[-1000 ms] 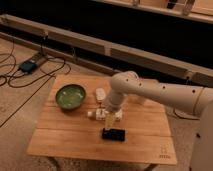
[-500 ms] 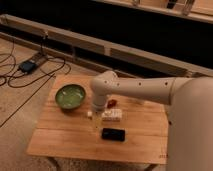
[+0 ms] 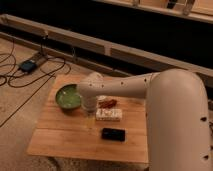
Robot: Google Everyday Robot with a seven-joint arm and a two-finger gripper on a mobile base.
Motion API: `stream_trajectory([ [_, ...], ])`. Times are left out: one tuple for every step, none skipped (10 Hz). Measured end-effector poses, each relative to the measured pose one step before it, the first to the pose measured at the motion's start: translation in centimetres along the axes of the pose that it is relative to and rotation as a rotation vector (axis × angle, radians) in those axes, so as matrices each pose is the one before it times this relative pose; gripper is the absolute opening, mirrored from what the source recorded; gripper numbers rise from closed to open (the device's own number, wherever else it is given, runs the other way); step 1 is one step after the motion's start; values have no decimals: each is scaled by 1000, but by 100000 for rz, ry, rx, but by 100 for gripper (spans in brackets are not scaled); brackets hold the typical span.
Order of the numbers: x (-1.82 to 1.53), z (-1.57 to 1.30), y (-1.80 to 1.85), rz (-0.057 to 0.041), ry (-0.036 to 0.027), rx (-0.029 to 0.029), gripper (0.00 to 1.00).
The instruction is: Stand the bottle upright
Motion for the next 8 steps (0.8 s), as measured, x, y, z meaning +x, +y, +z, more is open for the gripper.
stream_trajectory([
  [374,-352,-547,-121,79,-6,80],
  [150,-347,-268,-205,-393,115,80],
  [205,-353,-239,-358,-596,191,80],
  [233,-444,-258,-549,-997,210,80],
  [398,-474,-373,-646,-1859,231,80],
  [333,-221,-261,-543,-1567,-307,80],
  [561,-98,-530,-540,-1830,-111,80],
  [1378,29,-789,-329,-2360,-540,80],
])
